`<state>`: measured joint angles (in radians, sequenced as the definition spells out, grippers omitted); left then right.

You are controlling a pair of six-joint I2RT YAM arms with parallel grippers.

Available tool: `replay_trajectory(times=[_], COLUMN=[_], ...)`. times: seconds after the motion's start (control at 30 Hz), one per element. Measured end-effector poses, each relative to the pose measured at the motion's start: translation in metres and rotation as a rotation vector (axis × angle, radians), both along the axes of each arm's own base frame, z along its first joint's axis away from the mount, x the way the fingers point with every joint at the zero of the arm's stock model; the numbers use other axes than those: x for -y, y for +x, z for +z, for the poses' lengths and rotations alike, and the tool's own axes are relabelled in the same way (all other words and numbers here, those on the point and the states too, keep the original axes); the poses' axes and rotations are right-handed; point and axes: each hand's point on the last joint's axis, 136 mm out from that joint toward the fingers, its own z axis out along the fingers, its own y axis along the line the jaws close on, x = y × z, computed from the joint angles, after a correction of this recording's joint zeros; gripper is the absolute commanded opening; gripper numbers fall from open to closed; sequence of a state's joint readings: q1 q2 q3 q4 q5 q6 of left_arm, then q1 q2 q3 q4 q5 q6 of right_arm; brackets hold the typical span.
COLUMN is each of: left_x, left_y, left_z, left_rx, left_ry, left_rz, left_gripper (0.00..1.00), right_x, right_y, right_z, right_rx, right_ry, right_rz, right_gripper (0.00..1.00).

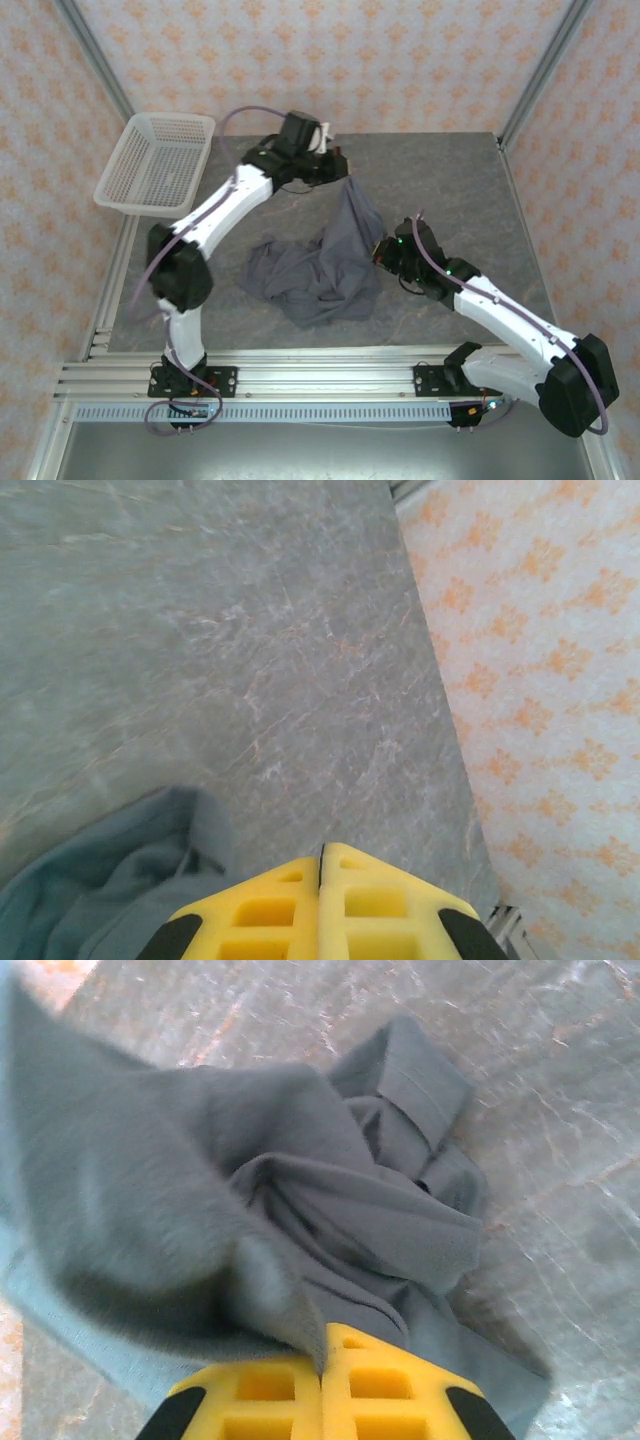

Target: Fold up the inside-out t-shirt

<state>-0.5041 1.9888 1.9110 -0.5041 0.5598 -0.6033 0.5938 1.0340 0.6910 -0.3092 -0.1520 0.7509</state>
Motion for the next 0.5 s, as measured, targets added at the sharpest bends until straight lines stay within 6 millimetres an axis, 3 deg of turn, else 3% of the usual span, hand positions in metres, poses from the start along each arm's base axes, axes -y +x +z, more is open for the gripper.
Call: replay_trajectory(times=[0.13, 0.17, 0.23, 0.27, 0.33, 0.4, 0.5], left_x=[0.050, 0.059, 0.079, 0.085, 0.088, 0.083, 0.058], left_y=[0.024, 0.027, 0.032, 0.033, 0.033, 0.032, 0.018], left_z=[-0.036, -0.041, -0.047, -0.047, -0.049, -0.048, -0.043], left_rx=[-0.018, -0.018, -0.012, -0.009, -0.007, 0.002, 0.012], left_ry=[0.009, 0.009, 0.004, 0.000, 0.001, 0.017, 0.075], left_rz=[-0.052, -0.061, -0.083, -0.086, -0.086, -0.075, -0.053], left_gripper=[0.00, 0.08, 0.22, 0.28, 0.43, 0.55, 0.67], right_x=[0.036, 0.050, 0.085, 0.102, 0.133, 0.155, 0.158], right_y=[-0.002, -0.001, 0.003, 0.004, 0.002, -0.003, -0.010], right_z=[0.014, 0.016, 0.016, 0.011, -0.002, -0.018, -0.025], right_rx=[0.032, 0.038, 0.027, 0.009, -0.048, -0.121, -0.176], right_ry=[-0.031, -0.039, -0.063, -0.082, -0.111, -0.146, -0.186], right_rz=[-0.142, -0.195, -0.326, -0.386, -0.489, -0.550, -0.499], right_gripper=[0.01, 0.07, 0.37, 0.46, 0.55, 0.58, 0.57])
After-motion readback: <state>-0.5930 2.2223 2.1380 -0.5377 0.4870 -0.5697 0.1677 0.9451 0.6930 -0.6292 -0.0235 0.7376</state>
